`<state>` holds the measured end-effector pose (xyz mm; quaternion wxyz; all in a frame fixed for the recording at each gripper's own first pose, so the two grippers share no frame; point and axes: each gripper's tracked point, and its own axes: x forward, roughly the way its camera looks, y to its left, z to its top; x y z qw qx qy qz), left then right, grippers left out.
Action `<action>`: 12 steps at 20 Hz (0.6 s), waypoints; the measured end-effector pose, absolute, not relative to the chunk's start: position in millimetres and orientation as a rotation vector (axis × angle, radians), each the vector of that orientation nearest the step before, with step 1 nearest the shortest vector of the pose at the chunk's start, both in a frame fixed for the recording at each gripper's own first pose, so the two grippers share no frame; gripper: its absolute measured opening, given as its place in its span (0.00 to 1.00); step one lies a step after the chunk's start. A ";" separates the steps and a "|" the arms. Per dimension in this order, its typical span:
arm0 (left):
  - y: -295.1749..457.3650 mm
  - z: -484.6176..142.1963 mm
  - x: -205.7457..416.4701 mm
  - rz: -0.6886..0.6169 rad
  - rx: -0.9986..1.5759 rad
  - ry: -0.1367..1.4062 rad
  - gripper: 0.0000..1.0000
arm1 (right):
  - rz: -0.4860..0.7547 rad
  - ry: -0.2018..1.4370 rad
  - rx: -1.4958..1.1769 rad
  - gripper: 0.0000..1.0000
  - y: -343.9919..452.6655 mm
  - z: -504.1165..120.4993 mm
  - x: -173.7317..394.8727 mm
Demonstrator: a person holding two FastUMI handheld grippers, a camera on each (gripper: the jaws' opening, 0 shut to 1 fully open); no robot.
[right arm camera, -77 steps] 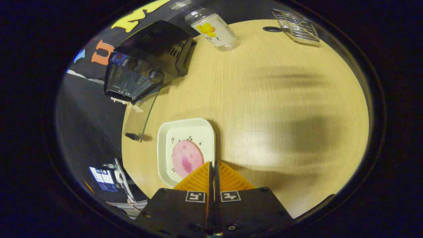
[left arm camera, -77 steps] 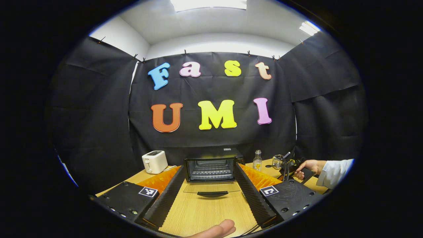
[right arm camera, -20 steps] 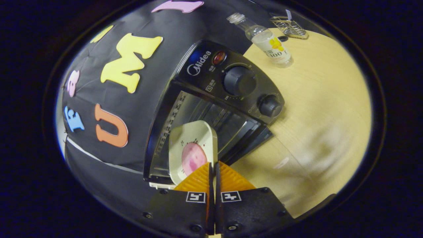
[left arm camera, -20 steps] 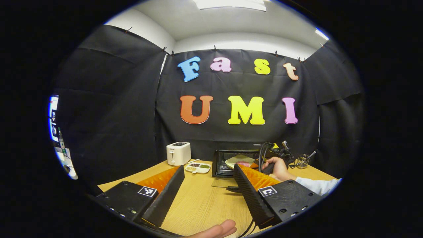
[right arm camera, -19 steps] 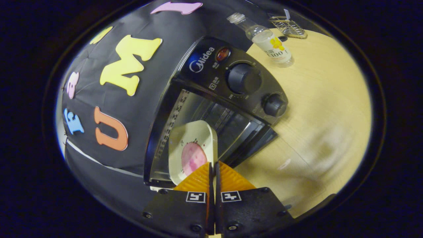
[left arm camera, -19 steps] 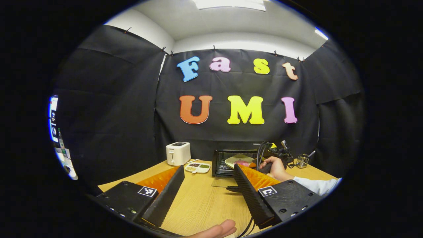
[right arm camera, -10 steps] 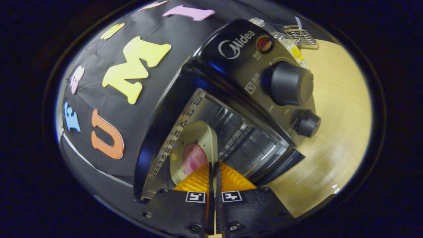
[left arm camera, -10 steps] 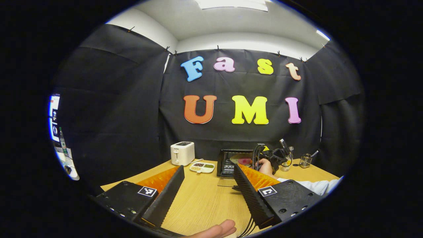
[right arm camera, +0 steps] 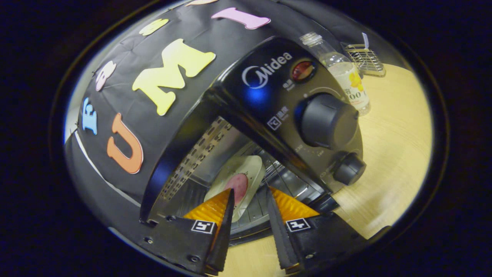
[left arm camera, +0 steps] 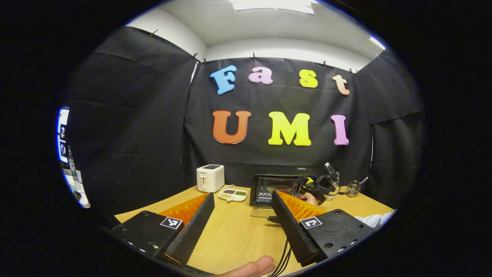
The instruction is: Open the electric oven with the left hand, put the food in, and close the electric oven.
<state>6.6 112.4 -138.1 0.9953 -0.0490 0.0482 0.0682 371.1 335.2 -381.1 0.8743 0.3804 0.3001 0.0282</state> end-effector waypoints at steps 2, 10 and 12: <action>103.3 -136.7 7.0 0.112 -0.100 0.096 0.95 | 0.071 0.614 0.751 0.58 330.1 -375.4 360.8; 88.4 -141.8 7.3 0.077 -0.135 0.126 0.95 | 0.185 0.539 0.591 0.93 302.0 -333.1 290.7; 74.8 -140.3 8.5 0.036 -0.179 0.127 0.95 | 0.229 0.509 0.558 0.94 291.2 -312.4 272.2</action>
